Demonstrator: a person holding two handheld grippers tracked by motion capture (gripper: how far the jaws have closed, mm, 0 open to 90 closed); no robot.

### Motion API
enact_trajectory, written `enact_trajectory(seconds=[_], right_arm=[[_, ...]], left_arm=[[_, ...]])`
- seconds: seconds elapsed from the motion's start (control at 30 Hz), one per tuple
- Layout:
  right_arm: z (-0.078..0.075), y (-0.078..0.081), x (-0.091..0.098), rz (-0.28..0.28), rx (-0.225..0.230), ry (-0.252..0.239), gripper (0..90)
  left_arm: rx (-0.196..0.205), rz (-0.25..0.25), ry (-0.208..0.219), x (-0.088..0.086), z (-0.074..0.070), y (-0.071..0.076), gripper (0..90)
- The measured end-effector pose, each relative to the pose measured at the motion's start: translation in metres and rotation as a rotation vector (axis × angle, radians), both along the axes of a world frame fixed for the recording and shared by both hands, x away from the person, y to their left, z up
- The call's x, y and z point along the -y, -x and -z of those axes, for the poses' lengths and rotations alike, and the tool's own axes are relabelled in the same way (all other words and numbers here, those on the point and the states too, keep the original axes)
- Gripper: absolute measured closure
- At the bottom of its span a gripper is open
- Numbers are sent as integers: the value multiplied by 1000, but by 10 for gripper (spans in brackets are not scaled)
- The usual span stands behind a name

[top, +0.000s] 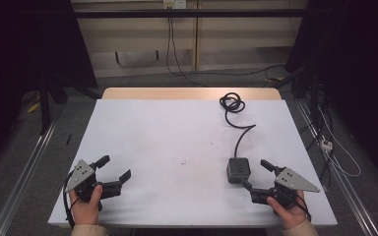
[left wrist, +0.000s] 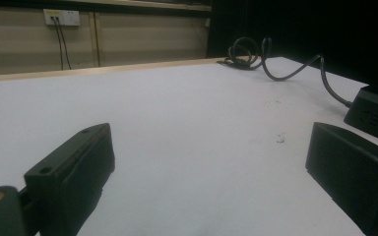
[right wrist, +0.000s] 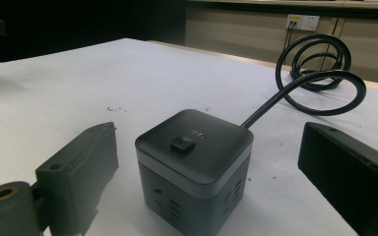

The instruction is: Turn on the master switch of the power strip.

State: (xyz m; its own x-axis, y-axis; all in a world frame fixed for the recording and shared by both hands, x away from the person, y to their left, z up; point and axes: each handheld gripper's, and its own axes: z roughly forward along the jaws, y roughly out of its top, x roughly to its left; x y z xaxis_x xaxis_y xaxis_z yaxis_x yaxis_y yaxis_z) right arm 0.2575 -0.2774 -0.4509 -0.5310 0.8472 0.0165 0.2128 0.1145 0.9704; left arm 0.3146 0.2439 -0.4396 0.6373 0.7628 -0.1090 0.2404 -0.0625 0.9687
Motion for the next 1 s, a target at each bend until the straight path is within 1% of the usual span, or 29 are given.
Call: enact_trajectory(seconds=[0.23, 0.33, 0.63, 0.73, 0.83, 0.93, 1.0], right_arm=[[0, 0, -1, -3, 0, 2, 76], [-1, 0, 0, -2, 0, 0, 82], [-2, -1, 0, 5, -1, -7, 103], [-3, -2, 0, 4, -1, -15, 128], [-4, -2, -1, 3, -5, -11, 153], [-6, -2, -1, 10, 1, -2, 168], [-8, -2, -1, -1, 1, -3, 226]], left_arm=[[2, -12, 8, -1, -1, 1, 43], [2, -9, -1, 0, 0, 1, 43], [2, -14, 2, -1, 0, 1, 43], [1, -17, -1, -2, 0, 1, 43], [1, -18, 2, -3, 0, 2, 43], [2, -19, 1, -3, 0, 2, 43], [2, -20, 1, -3, 0, 2, 43]])
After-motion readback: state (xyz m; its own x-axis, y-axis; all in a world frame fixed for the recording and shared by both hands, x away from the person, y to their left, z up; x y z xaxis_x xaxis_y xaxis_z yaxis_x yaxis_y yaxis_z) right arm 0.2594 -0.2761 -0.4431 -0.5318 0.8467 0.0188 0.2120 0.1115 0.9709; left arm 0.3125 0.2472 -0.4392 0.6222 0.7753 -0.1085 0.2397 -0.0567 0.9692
